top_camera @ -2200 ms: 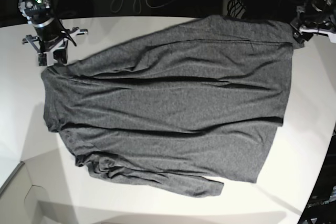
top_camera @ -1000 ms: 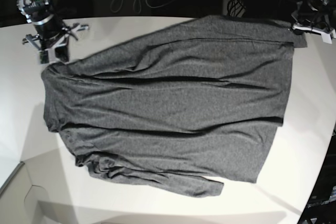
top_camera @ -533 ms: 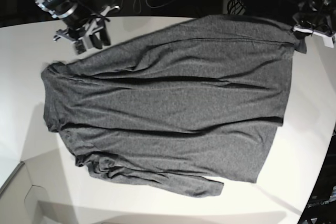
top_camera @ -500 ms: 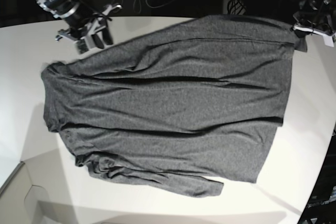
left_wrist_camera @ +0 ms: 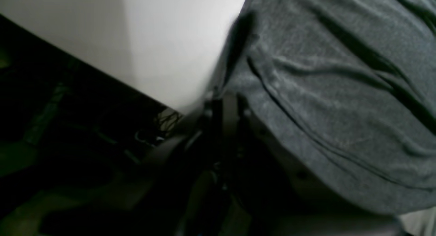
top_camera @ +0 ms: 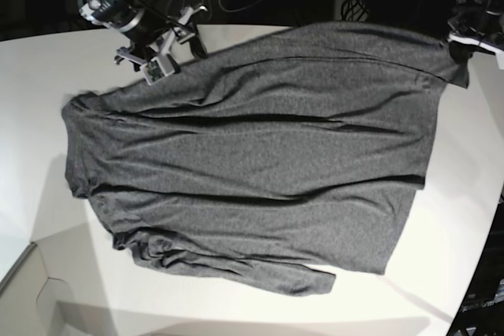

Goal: Layout the t-shirt on the table in an organized manner, then fold the t-shirt properly
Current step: 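Move the right gripper along the shirt edge and regrasp it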

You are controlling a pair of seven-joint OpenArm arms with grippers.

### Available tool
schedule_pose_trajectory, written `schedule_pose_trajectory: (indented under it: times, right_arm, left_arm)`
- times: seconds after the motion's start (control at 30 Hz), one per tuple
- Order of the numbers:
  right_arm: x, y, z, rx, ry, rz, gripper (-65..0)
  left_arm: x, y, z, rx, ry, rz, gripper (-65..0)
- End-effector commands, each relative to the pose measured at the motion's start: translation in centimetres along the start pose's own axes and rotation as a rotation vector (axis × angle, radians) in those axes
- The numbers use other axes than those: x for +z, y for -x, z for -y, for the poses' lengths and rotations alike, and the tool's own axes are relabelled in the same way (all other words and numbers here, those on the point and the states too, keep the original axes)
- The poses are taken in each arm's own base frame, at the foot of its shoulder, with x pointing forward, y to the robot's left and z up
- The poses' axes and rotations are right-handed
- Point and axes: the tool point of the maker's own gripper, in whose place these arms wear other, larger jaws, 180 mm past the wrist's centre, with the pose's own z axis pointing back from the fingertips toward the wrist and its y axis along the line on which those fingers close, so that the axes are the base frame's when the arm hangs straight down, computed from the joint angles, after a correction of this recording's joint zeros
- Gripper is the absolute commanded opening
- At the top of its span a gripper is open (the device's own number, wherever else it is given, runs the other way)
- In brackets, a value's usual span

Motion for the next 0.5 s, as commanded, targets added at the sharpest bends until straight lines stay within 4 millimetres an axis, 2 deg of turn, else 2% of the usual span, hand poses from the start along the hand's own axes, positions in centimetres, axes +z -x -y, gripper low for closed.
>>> schedule_pose_trajectory:
  times: [0.0, 0.27, 0.37, 0.47]
  right_arm:
    - [0.2, -0.4, 0.0, 0.001, -0.005, 0.022, -29.0]
    - [-0.4, -1.3, 0.3, -0.001, -0.001, 0.043, -29.0]
    - [-0.7, -2.3, 0.4, -0.002, 0.002, 0.068, -29.0]
    - [-1.1, -2.0, 0.5, -0.011, 0.000, 0.060, -29.0]
  left_arm:
    - [0.6, -1.1, 0.4, -0.019, 0.015, 0.038, -64.7]
    - [0.8, -1.6, 0.8, -0.020, 0.029, 0.054, -64.7]
    - [0.8, -1.6, 0.8, -0.020, 0.029, 0.054, -64.7]
    - [0.8, -1.6, 0.8, -0.021, 0.028, 0.054, -64.7]
